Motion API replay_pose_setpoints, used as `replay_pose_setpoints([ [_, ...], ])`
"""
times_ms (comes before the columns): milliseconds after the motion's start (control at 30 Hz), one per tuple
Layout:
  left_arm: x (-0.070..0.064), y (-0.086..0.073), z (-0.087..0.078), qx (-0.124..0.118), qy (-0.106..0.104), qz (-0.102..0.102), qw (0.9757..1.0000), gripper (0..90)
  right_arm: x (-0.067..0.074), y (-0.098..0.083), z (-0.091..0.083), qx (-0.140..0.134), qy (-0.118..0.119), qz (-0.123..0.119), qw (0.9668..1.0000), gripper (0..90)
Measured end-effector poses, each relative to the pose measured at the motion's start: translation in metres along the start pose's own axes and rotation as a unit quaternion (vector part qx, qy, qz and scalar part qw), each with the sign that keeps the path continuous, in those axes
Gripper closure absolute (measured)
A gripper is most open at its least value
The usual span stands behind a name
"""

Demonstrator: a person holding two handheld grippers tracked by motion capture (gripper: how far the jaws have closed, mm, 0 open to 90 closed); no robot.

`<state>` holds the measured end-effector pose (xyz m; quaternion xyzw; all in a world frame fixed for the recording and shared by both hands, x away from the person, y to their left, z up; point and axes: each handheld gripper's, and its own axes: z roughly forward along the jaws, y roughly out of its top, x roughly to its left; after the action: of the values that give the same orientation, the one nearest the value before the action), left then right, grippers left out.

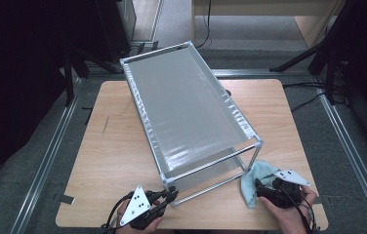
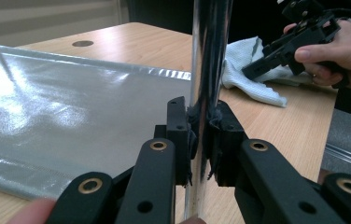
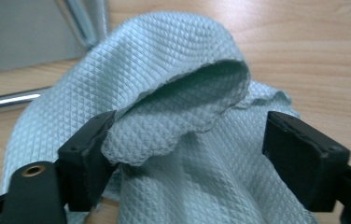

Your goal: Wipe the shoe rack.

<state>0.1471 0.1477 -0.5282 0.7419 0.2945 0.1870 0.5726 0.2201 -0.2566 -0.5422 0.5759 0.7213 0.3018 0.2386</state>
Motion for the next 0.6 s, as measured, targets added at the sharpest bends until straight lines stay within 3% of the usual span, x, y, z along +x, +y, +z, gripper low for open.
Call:
replay_pose_setpoints([
  [100,0.0001,-0.0006,0.0007,-0.003,0.000,0.005,1.0000,80.7,-0.0052,-0.0052,0.0013,0.002,0.005,0.001,1.0000,30.8],
  [200,0.0009,-0.0014,0.0007,-0.006,-0.004,0.004,1.0000,80.7,-0.0051,-0.0050,0.0011,0.001,0.002,0.005,1.0000,34.2],
  [233,0.0013,-0.0018,0.0005,-0.006,-0.006,0.004,1.0000,80.6,-0.0051,-0.0036,-0.0005,0.001,-0.003,0.013,0.9999,52.3],
  [267,0.0013,-0.0018,0.0005,-0.006,-0.006,0.004,1.0000,80.6,-0.0051,-0.0036,-0.0005,0.001,-0.003,0.013,0.9999,52.3],
  [333,0.0021,-0.0022,0.0007,-0.008,-0.009,-0.002,0.9999,80.5,-0.0075,-0.0026,-0.0010,0.001,0.000,0.021,0.9998,71.4],
  [433,0.0017,-0.0021,0.0016,-0.009,-0.008,0.002,0.9999,80.6,-0.0097,-0.0046,-0.0005,-0.011,0.012,0.034,0.9993,79.4],
  [500,0.0011,-0.0018,0.0021,-0.009,-0.006,0.006,0.9999,80.7,-0.0097,-0.0040,-0.0010,-0.014,0.012,0.025,0.9995,81.0],
  [600,0.0026,-0.0018,0.0030,-0.009,-0.013,-0.006,0.9998,80.4,-0.0098,-0.0023,-0.0042,-0.027,0.009,0.020,0.9994,81.3],
])
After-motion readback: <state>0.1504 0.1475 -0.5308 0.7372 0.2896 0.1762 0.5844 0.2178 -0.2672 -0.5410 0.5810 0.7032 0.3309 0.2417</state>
